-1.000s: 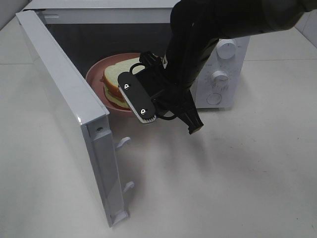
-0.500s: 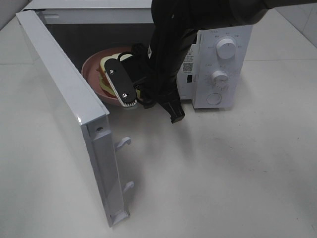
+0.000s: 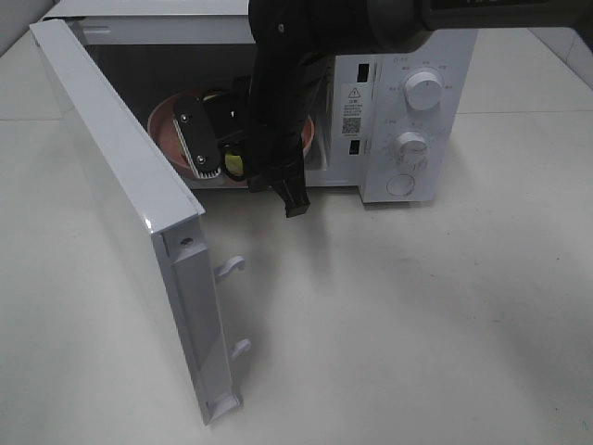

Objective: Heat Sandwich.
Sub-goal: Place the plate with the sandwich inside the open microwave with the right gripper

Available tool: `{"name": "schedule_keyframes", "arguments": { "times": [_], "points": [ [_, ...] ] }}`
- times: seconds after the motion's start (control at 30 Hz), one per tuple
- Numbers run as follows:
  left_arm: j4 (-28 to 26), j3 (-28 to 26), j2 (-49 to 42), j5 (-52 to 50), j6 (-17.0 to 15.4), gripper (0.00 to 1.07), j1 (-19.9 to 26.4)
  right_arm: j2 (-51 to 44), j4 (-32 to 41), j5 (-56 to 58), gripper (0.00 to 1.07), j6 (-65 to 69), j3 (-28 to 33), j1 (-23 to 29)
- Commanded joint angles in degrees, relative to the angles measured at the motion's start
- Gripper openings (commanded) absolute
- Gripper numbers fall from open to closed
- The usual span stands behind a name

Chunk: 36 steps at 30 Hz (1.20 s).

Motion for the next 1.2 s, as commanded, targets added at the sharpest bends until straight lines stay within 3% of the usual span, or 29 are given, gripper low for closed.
{"name": "schedule_keyframes", "arguments": {
  "times": [0.03,0.9,1.13,1.2],
  "points": [
    [-0.06,0.11,-1.49,-0.17,0.00,0.98,0.11,1.38,0.00,0.52,0.01,1.03,-3.61,0.11],
    [-0.06,0.11,-1.49,-0.17,0.00,0.98,0.11,9.28,-0.46,-1.89,0.05,5.16,-14.38,-2.58],
    [-0.06,0.11,-1.49,-0.17,0.00,0.98,0.11,9.51,0.00,-2.58,0.12,5.21,-14.38,-2.58],
    [-0.06,0.11,-1.49,-0.17,0.00,0.98,0.11,9.51,0.23,-2.58,0.20,6.02,-14.38,-2.58]
  ]
}}
